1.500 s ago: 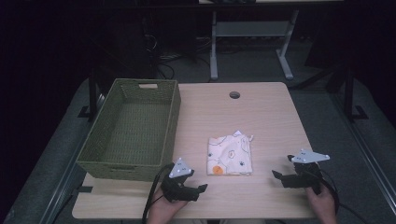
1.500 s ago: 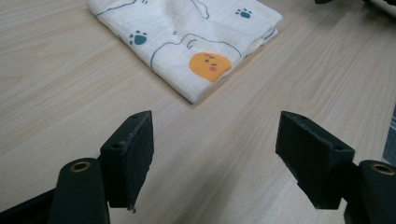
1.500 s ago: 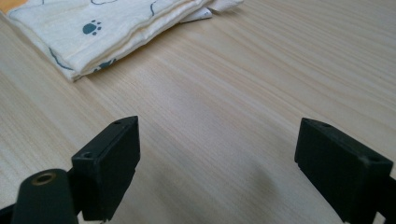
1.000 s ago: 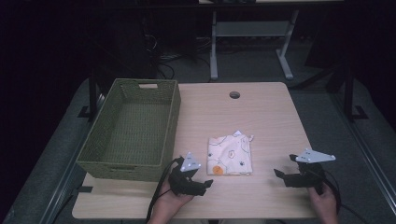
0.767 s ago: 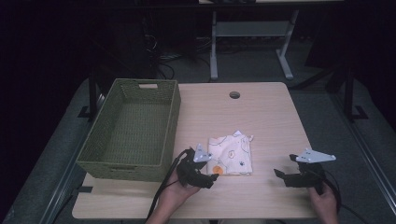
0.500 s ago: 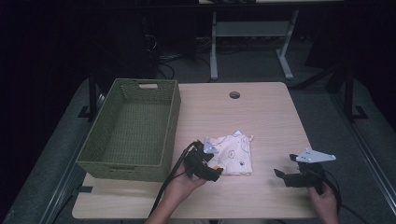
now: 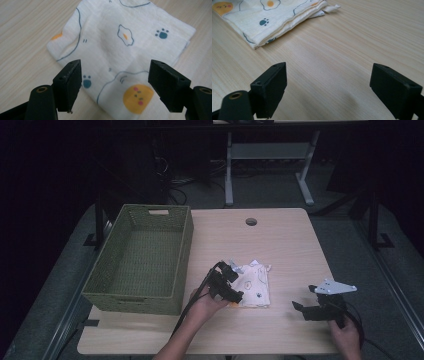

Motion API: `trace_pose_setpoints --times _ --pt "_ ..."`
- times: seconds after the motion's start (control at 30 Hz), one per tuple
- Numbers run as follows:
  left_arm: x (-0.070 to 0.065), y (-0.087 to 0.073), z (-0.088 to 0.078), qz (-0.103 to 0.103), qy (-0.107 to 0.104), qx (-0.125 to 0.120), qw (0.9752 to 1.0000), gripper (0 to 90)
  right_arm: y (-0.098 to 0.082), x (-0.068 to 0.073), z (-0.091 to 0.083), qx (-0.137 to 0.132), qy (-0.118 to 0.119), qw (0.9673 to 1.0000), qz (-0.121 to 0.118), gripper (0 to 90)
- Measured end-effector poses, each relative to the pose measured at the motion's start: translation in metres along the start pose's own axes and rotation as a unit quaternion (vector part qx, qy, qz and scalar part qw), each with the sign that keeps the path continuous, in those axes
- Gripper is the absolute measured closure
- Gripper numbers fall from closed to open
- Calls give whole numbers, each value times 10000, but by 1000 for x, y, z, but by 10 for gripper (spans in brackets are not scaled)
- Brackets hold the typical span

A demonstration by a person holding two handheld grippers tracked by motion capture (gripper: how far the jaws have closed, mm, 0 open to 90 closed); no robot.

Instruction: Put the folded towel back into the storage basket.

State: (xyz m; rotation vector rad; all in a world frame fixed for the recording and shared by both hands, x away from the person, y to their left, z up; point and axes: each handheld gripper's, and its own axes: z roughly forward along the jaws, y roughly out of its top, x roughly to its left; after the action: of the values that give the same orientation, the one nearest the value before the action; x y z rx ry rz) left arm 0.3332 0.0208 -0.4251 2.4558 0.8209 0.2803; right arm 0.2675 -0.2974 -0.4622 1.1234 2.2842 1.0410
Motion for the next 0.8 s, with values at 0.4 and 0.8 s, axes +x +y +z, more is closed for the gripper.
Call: trace_pose_setpoints --times 0.4,0.8 --pt "-1 29 30 -4 36 320 9995 283 0 0 -1 -31 -3 10000 -11 139" --pt "3 36 50 -159 47 603 9980 349 1 1 0 -15 4 10000 -25 139"
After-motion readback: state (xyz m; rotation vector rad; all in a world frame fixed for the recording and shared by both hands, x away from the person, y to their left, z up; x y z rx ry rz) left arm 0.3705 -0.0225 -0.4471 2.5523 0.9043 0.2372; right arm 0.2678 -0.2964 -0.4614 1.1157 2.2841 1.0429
